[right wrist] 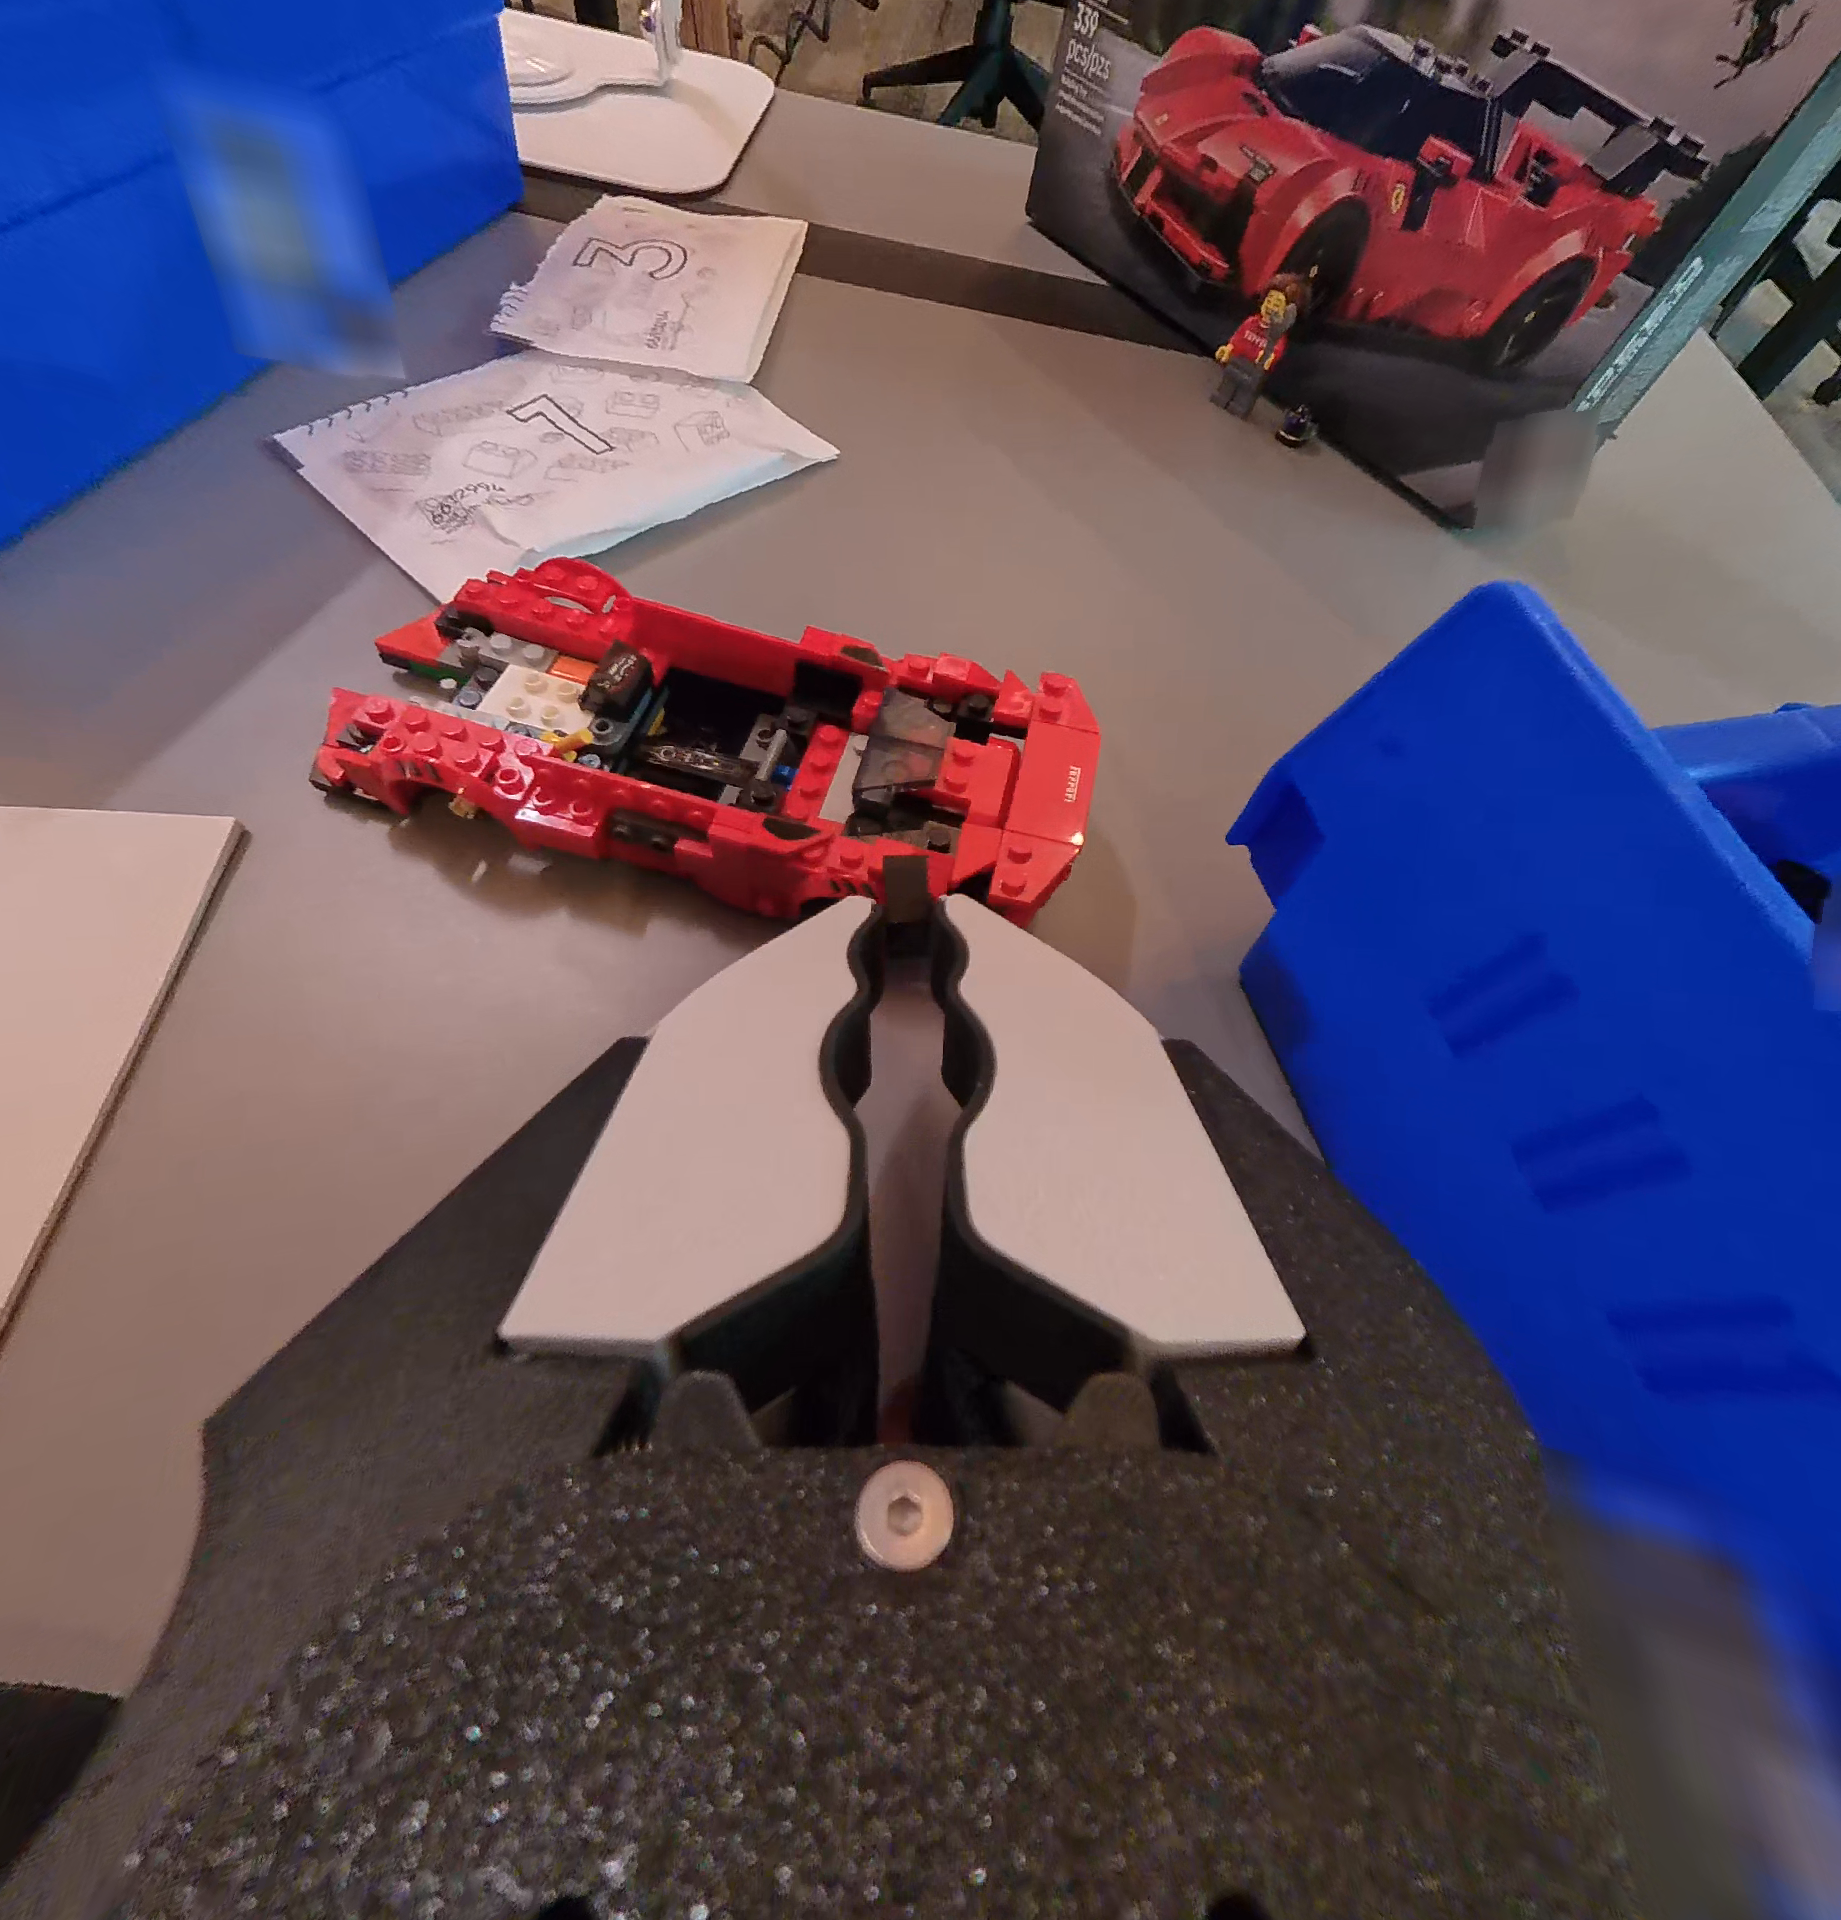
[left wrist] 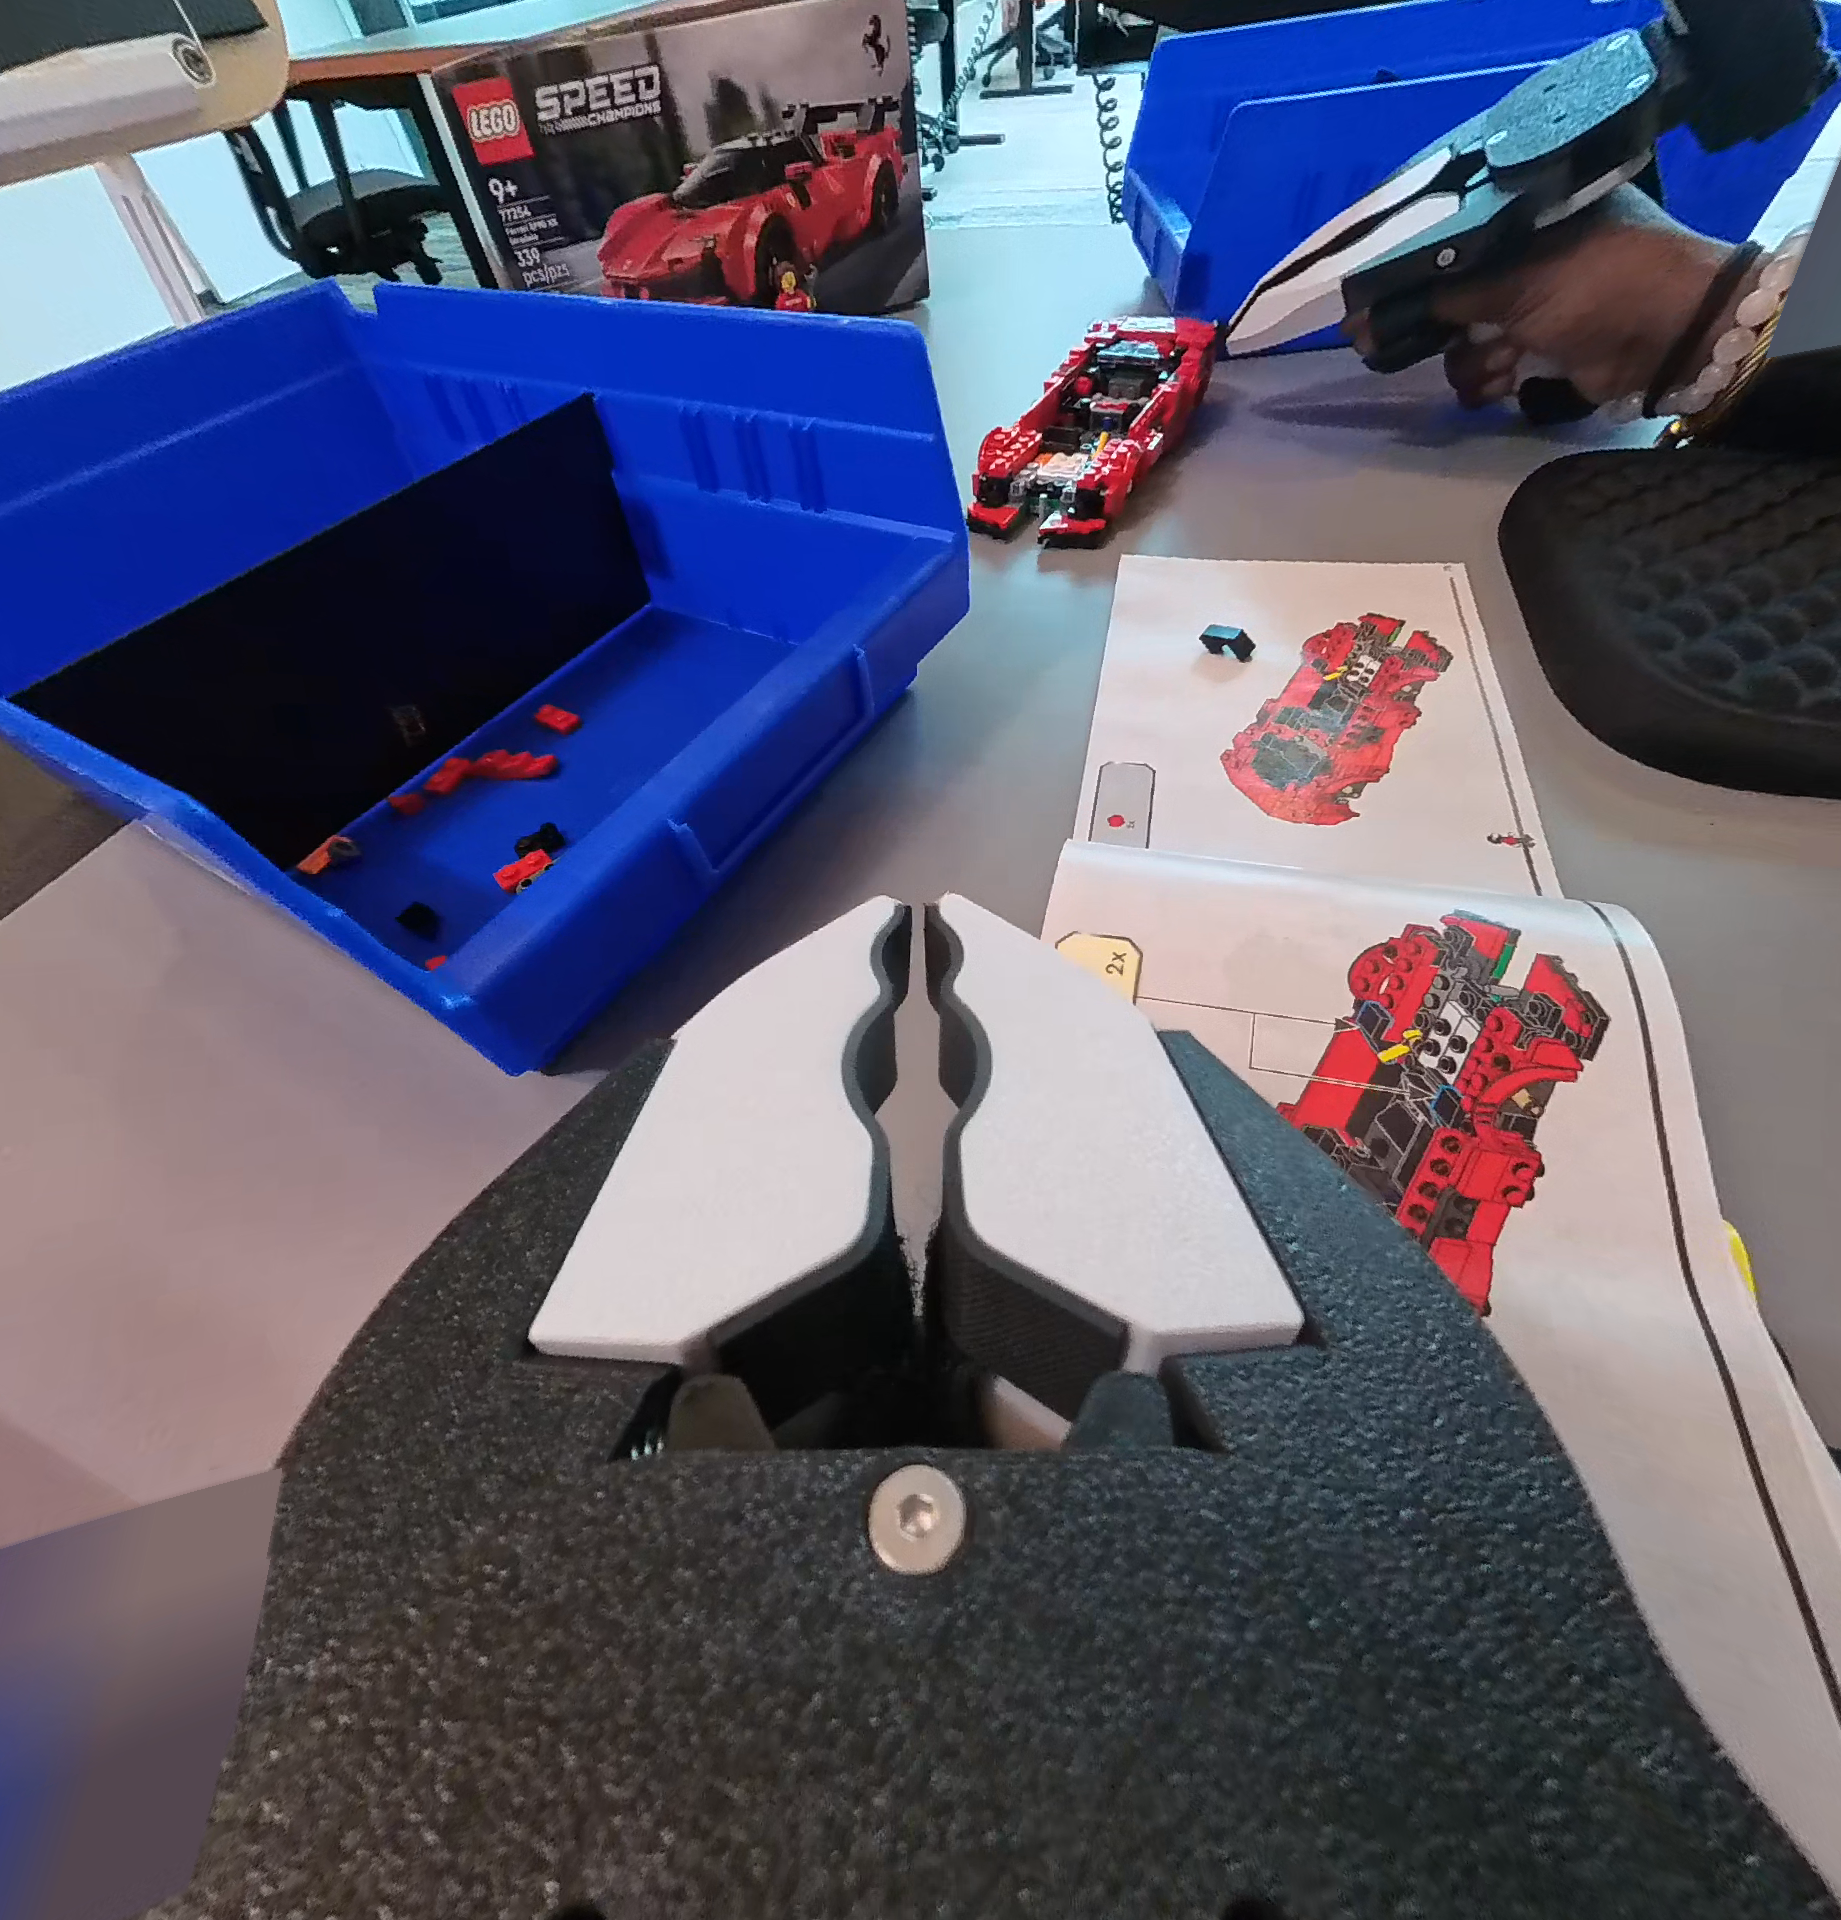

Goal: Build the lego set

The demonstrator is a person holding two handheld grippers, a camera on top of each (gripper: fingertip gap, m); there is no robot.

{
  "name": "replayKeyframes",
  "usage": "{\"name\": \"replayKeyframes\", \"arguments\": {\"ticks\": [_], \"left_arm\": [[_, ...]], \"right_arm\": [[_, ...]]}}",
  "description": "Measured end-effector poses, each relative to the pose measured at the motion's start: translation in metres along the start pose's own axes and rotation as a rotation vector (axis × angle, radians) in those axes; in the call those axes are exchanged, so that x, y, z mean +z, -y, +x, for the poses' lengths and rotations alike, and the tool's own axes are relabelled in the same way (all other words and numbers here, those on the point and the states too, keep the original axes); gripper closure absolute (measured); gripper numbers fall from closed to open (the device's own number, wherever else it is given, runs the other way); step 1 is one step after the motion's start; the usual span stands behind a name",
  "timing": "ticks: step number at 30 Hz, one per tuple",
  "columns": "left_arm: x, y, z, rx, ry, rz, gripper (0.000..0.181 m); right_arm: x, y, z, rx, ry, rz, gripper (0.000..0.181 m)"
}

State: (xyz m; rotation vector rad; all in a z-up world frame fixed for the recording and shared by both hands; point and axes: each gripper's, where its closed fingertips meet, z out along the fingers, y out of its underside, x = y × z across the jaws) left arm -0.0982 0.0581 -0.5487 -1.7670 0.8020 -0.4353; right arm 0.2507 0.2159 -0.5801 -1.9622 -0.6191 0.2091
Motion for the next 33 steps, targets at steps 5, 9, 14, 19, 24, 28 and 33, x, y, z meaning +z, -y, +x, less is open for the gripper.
{"name": "replayKeyframes", "arguments": {"ticks": [5,9,14,19,24,28,33], "left_arm": [[0.001,-0.001,0.002,0.006,-0.009,-0.005,0.180],[0.001,-0.001,0.002,0.008,-0.010,-0.007,0.179],[0.001,-0.001,0.003,0.014,-0.011,-0.012,0.179],[0.002,-0.003,0.004,0.017,-0.015,-0.019,0.179],[0.003,-0.003,0.005,0.021,-0.019,-0.026,0.179],[0.004,-0.006,0.006,0.019,-0.025,-0.036,0.180],[0.004,-0.007,0.005,0.014,-0.024,-0.037,0.179]], "right_arm": [[0.001,-0.001,-0.002,-0.016,0.004,-0.009,0.173],[0.001,-0.001,-0.003,-0.018,0.009,-0.010,0.173],[0.001,-0.001,-0.004,-0.026,0.014,-0.008,0.173],[0.001,0.001,-0.008,-0.045,0.029,0.004,0.173],[0.000,0.011,-0.029,-0.123,0.125,0.074,0.173],[0.002,0.009,-0.043,-0.205,0.175,0.062,0.173],[0.000,0.012,-0.061,-0.293,0.246,0.088,0.173]]}}
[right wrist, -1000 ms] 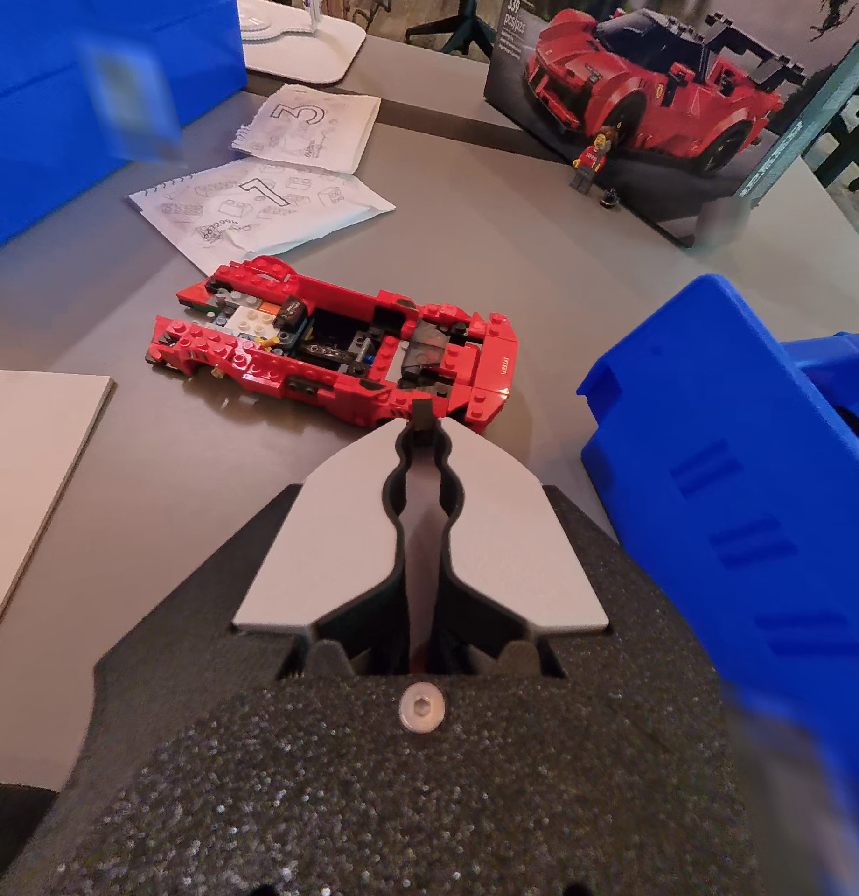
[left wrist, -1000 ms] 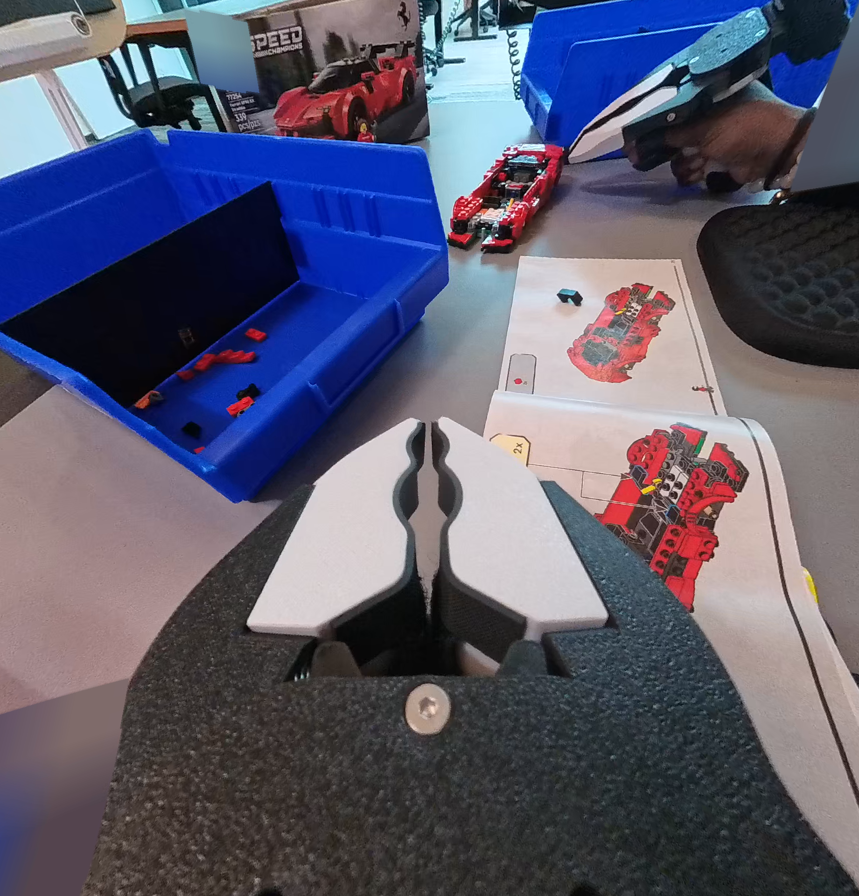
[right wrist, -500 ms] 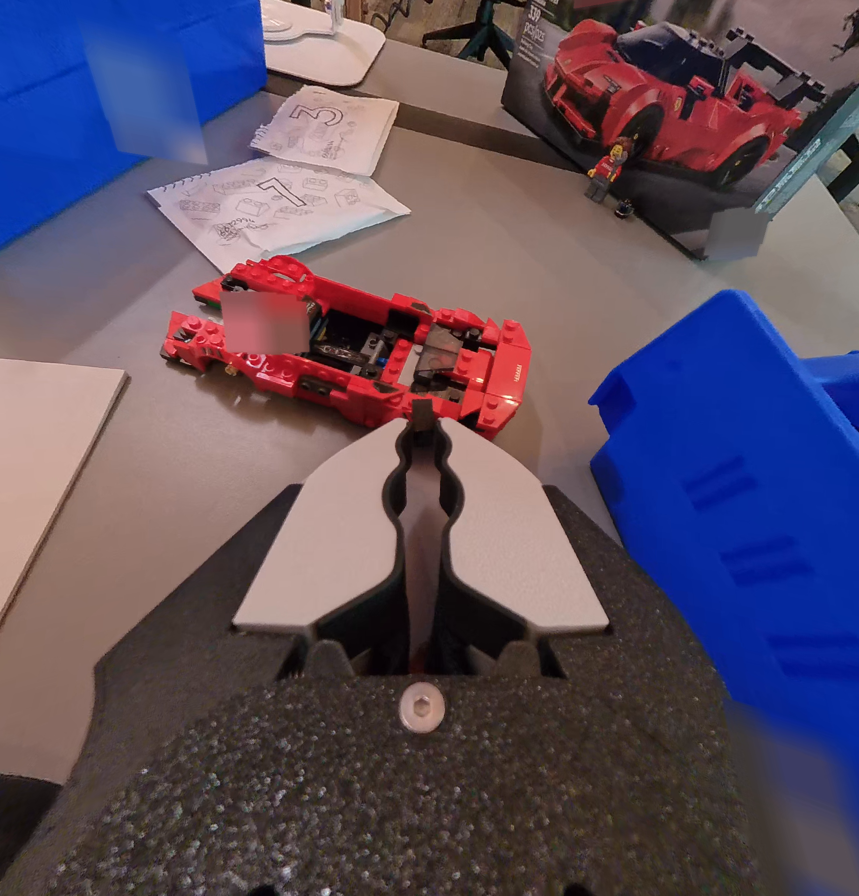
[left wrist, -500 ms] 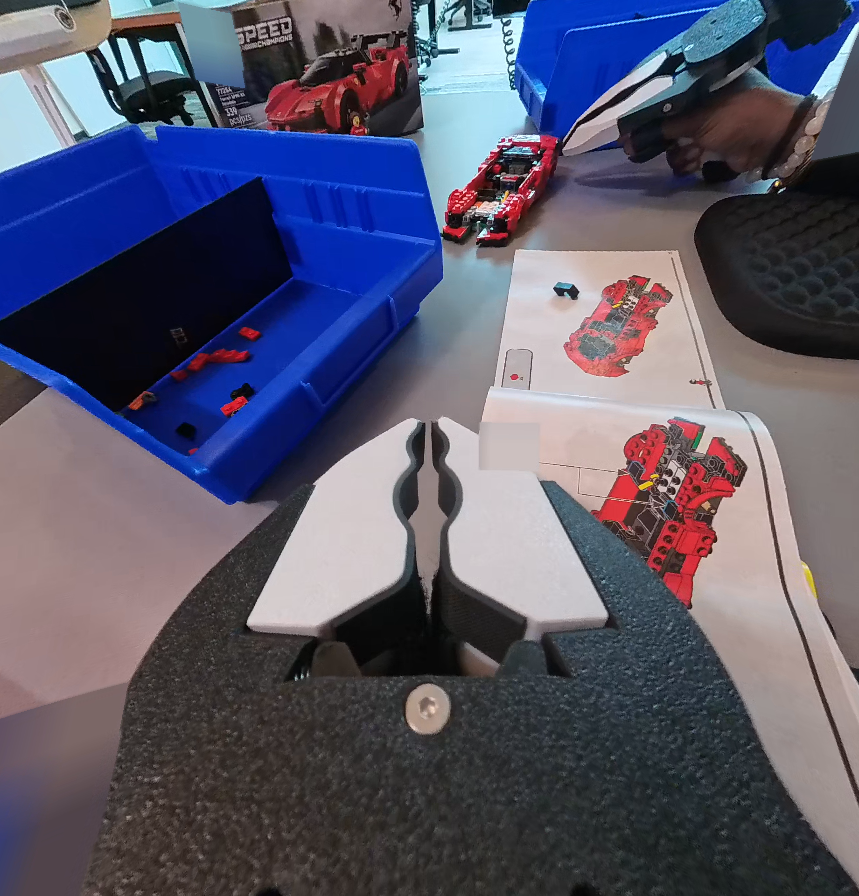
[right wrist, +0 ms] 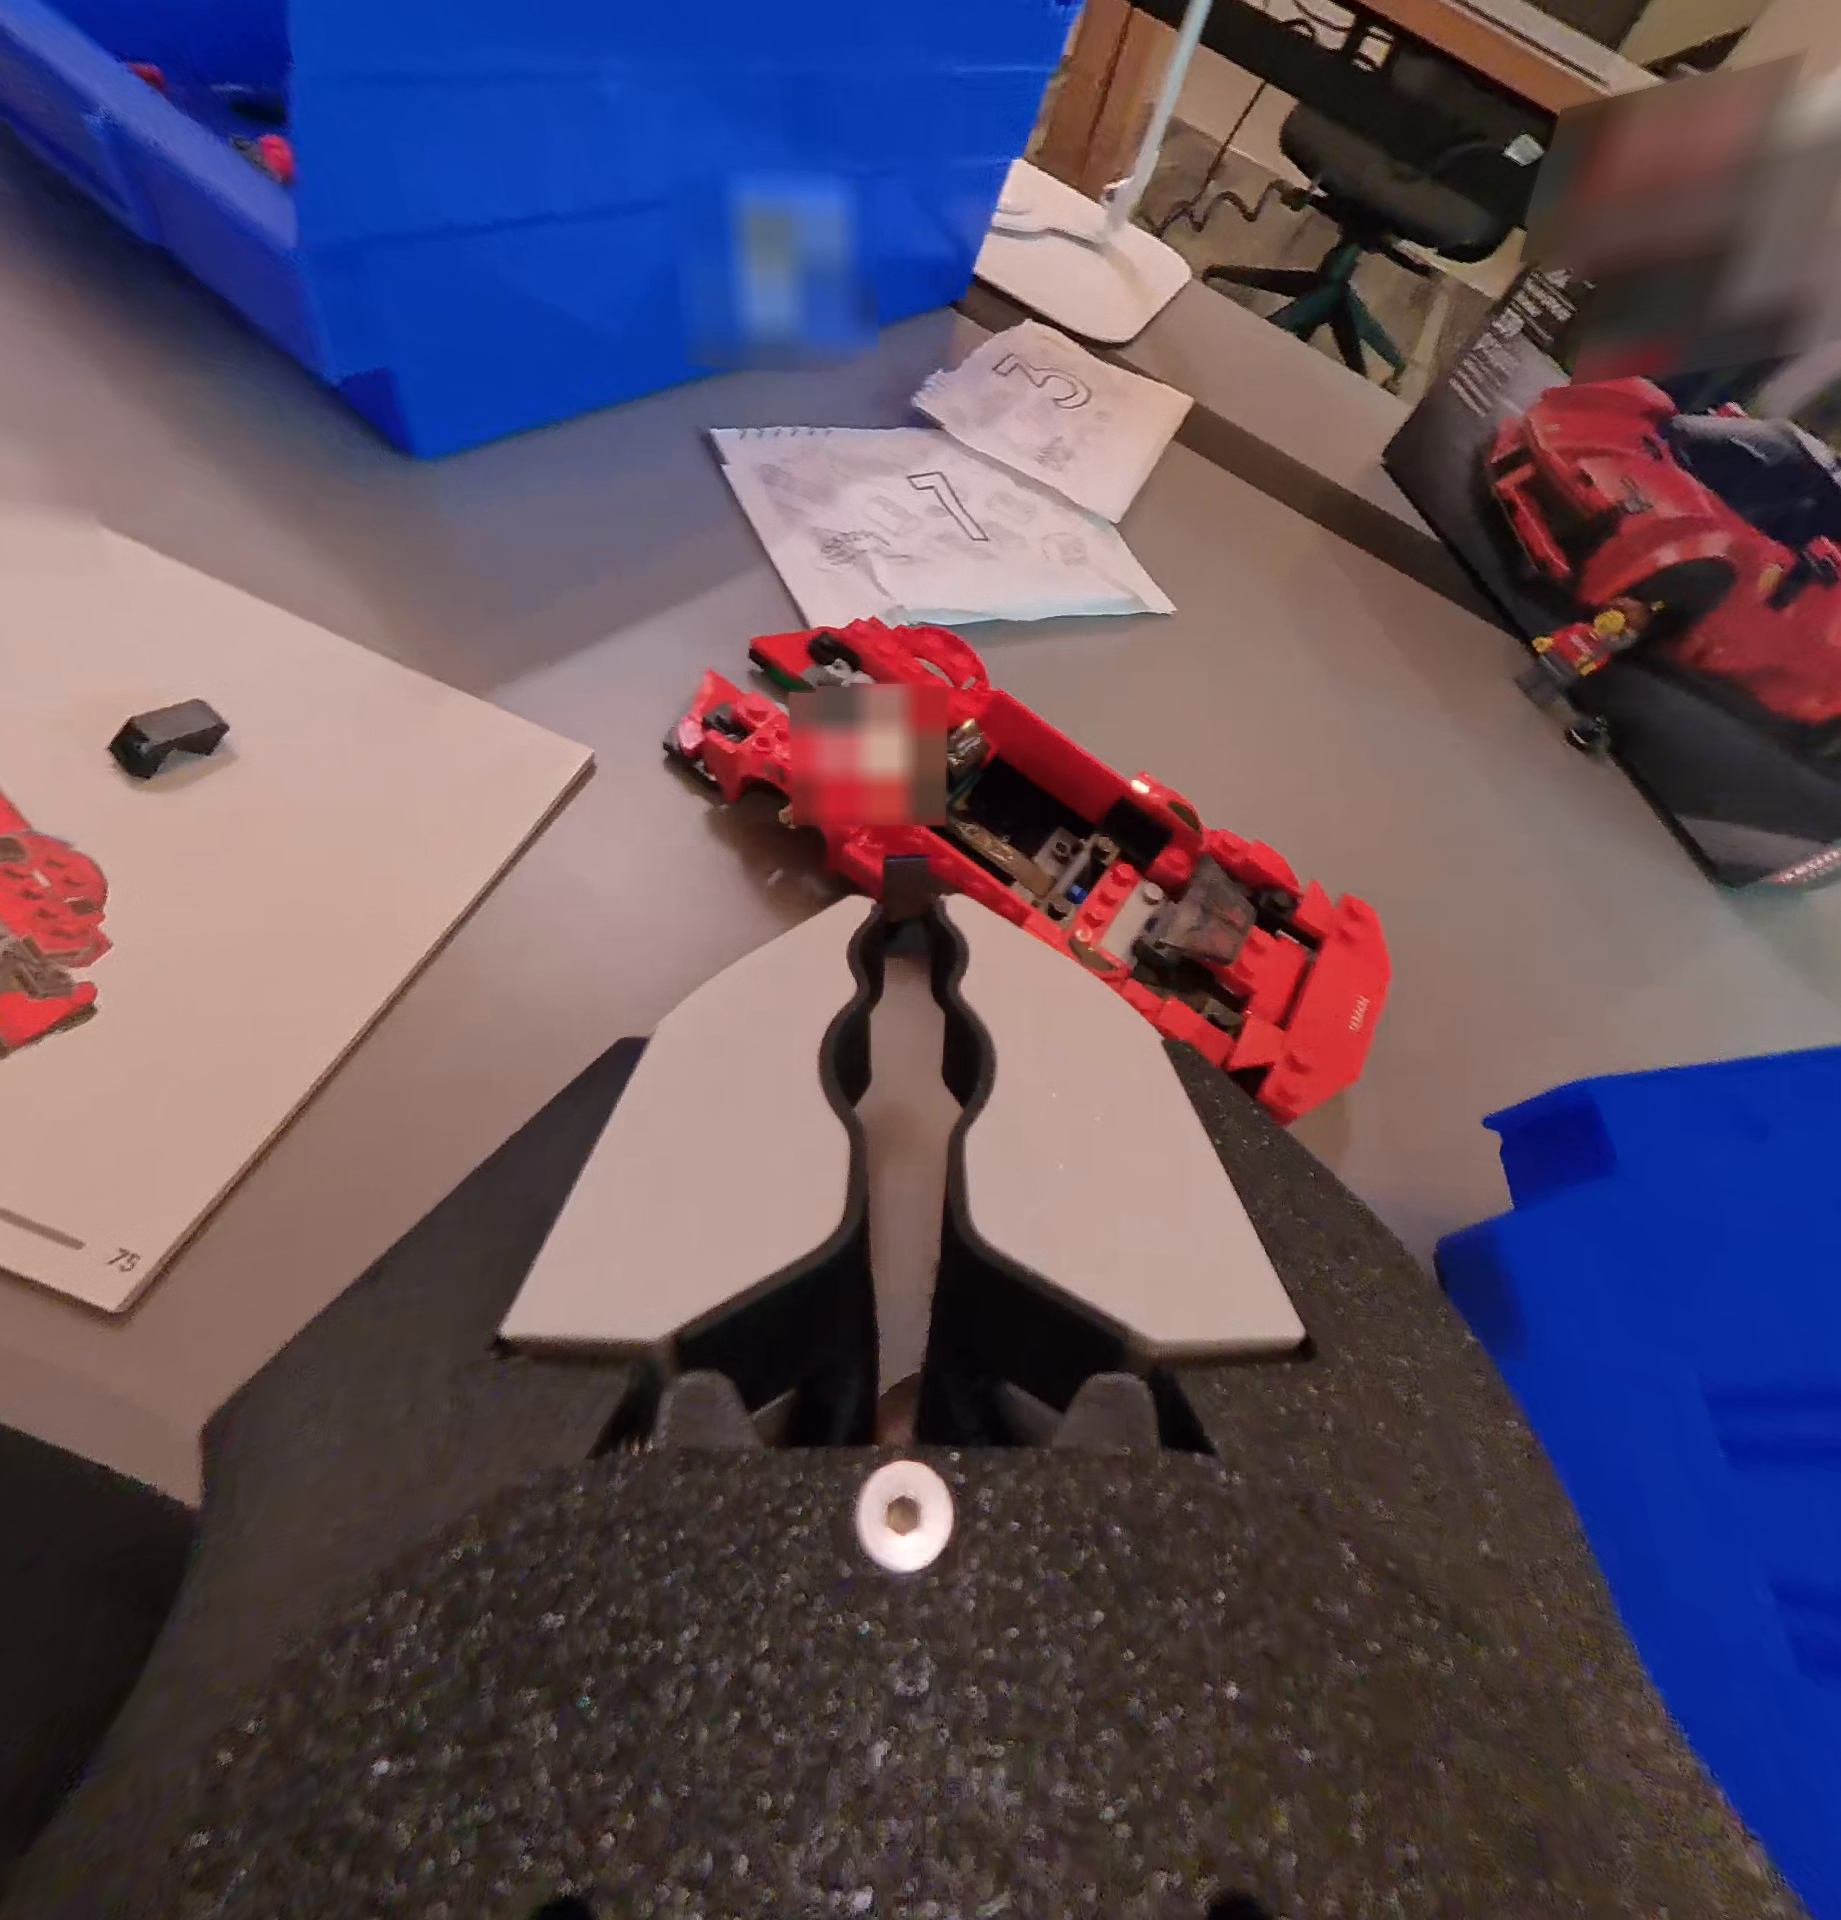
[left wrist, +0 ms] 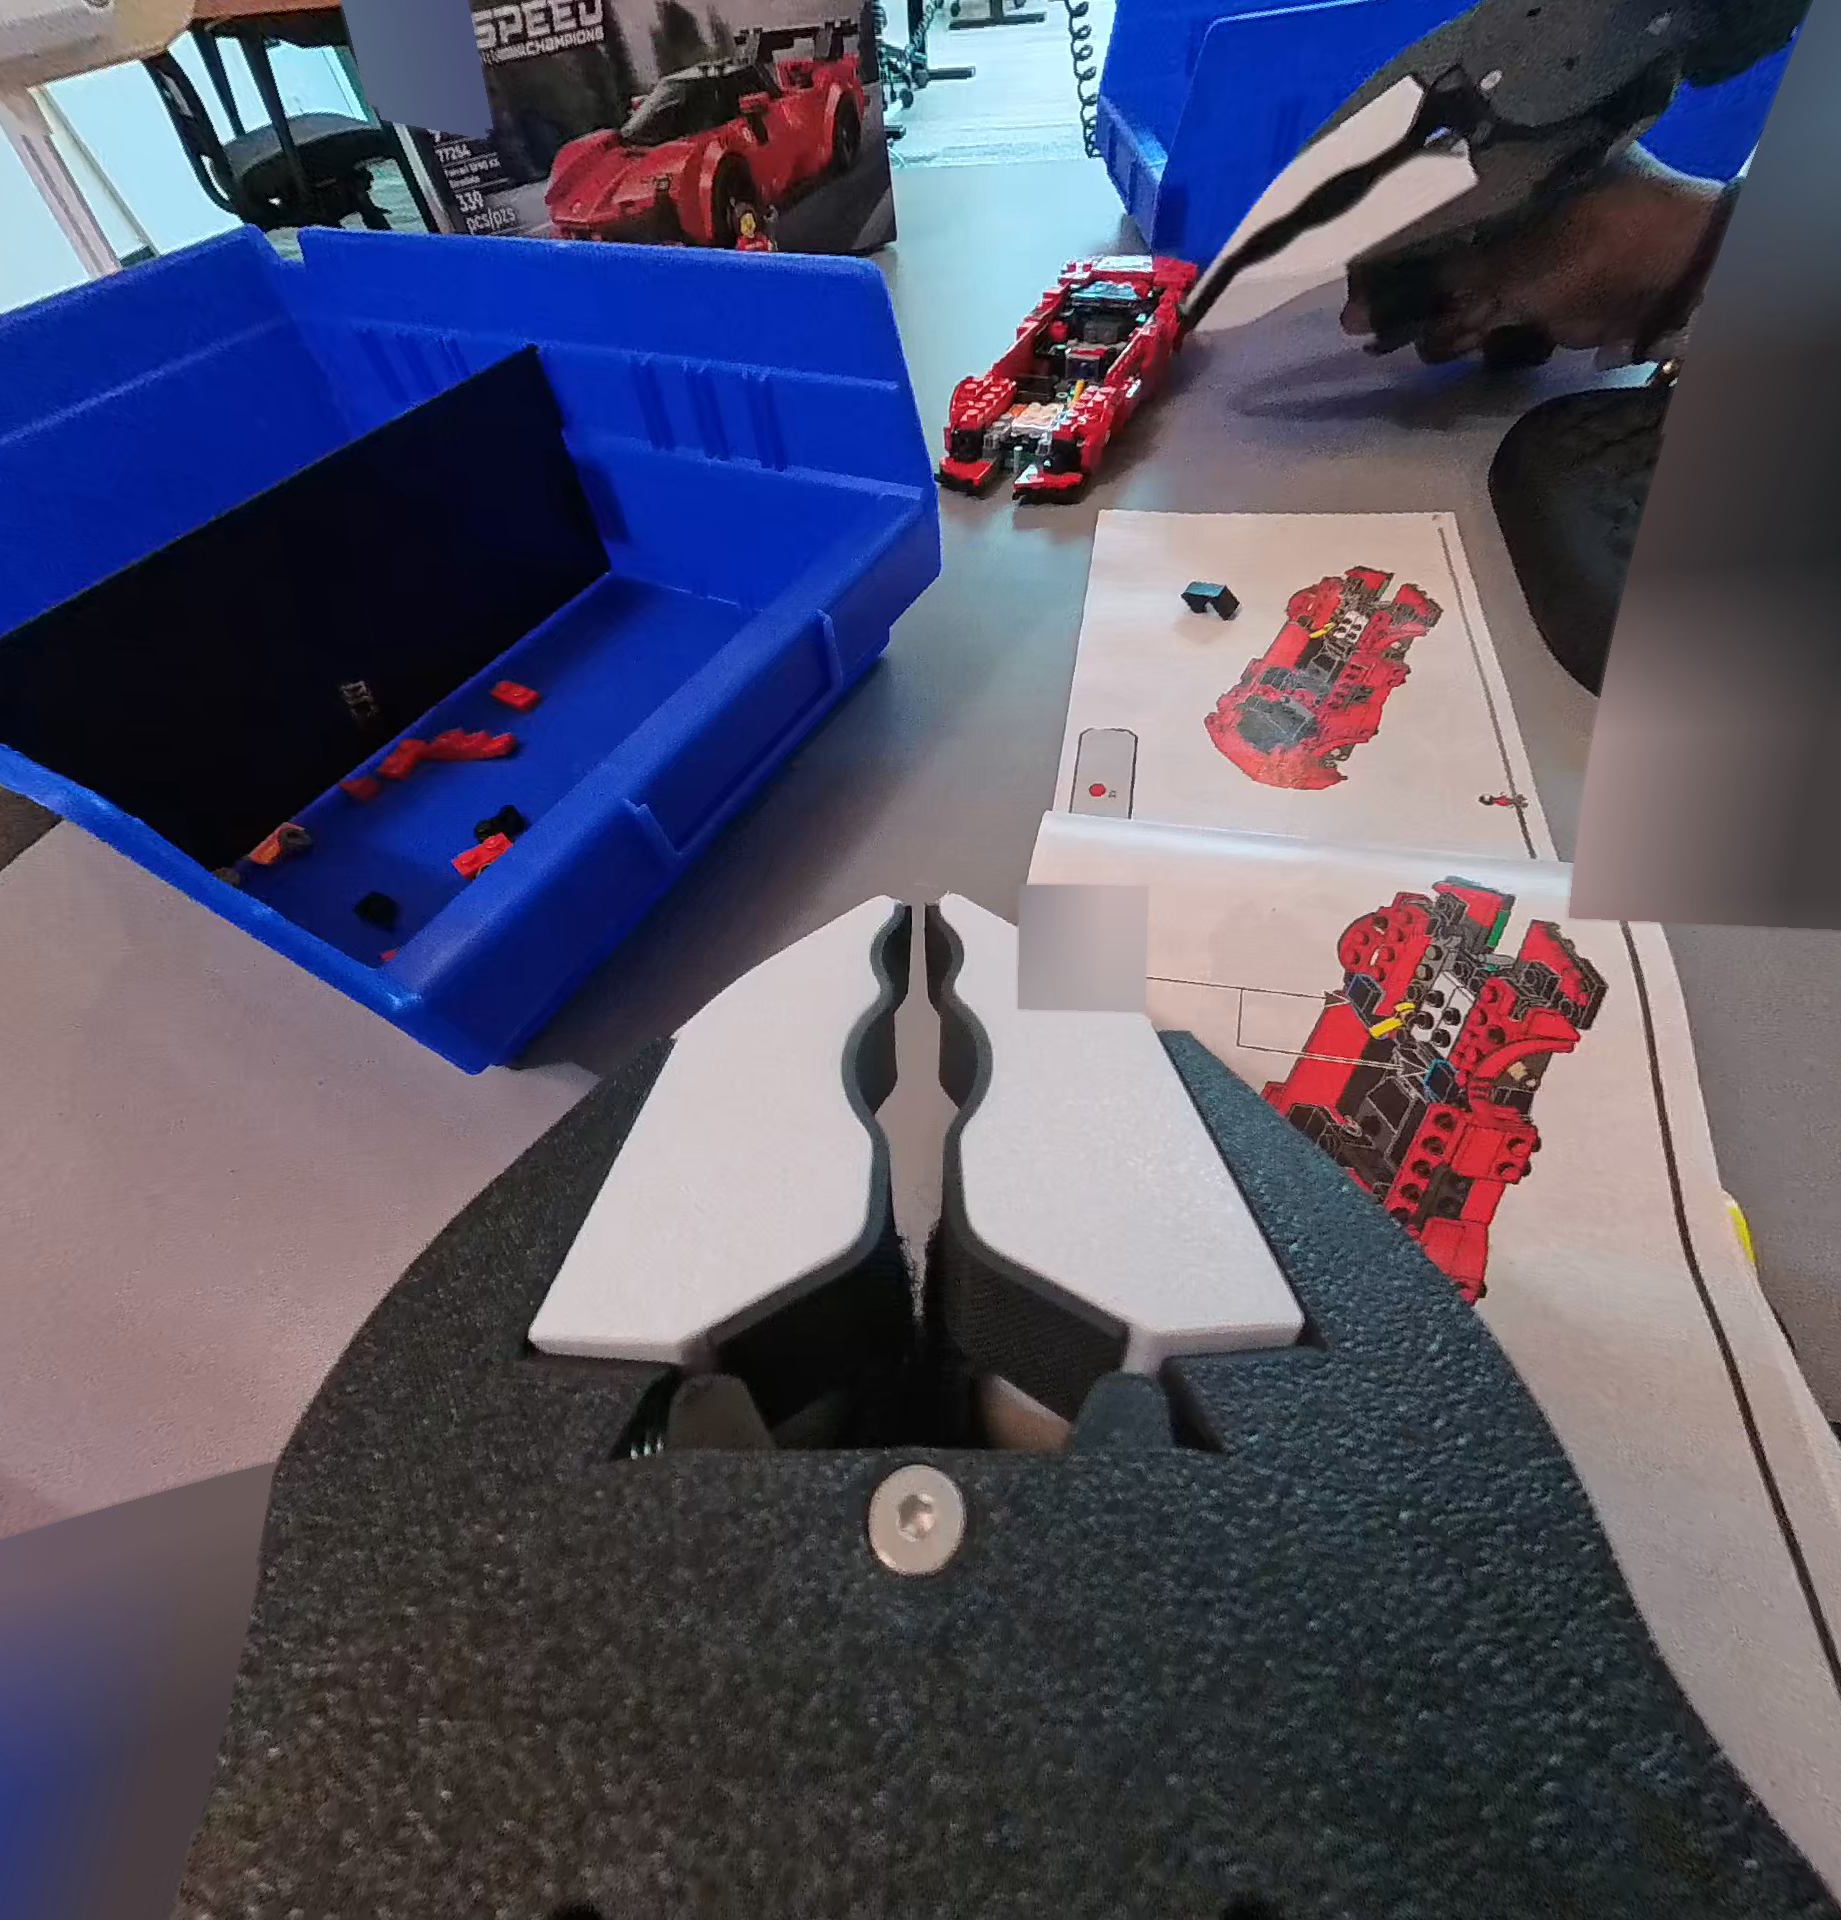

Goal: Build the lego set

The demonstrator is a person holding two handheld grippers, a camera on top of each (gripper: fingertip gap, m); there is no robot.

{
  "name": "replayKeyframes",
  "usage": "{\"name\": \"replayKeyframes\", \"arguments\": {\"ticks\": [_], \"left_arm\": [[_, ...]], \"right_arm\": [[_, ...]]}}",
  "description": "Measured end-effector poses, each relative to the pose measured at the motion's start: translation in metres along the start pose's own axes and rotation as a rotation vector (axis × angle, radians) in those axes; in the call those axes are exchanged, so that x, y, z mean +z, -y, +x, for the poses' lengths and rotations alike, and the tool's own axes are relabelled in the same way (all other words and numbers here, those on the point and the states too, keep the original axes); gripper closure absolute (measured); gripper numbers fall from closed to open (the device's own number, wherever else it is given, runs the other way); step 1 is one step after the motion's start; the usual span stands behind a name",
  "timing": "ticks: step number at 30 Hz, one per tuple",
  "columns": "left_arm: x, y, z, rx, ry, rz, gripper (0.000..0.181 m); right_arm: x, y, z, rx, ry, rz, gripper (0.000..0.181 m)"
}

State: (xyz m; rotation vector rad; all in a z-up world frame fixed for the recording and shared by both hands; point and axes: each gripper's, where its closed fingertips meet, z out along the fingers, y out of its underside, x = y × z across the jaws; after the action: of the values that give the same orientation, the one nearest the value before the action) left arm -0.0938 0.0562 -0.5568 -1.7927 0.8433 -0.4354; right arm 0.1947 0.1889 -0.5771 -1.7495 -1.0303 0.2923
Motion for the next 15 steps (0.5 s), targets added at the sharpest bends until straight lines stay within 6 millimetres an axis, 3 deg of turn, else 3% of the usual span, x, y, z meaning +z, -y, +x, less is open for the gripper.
{"name": "replayKeyframes", "arguments": {"ticks": [15], "left_arm": [[0.002,-0.005,-0.001,-0.014,-0.003,-0.014,0.179]], "right_arm": [[0.006,0.002,-0.022,-0.093,0.105,-0.002,0.173]]}}
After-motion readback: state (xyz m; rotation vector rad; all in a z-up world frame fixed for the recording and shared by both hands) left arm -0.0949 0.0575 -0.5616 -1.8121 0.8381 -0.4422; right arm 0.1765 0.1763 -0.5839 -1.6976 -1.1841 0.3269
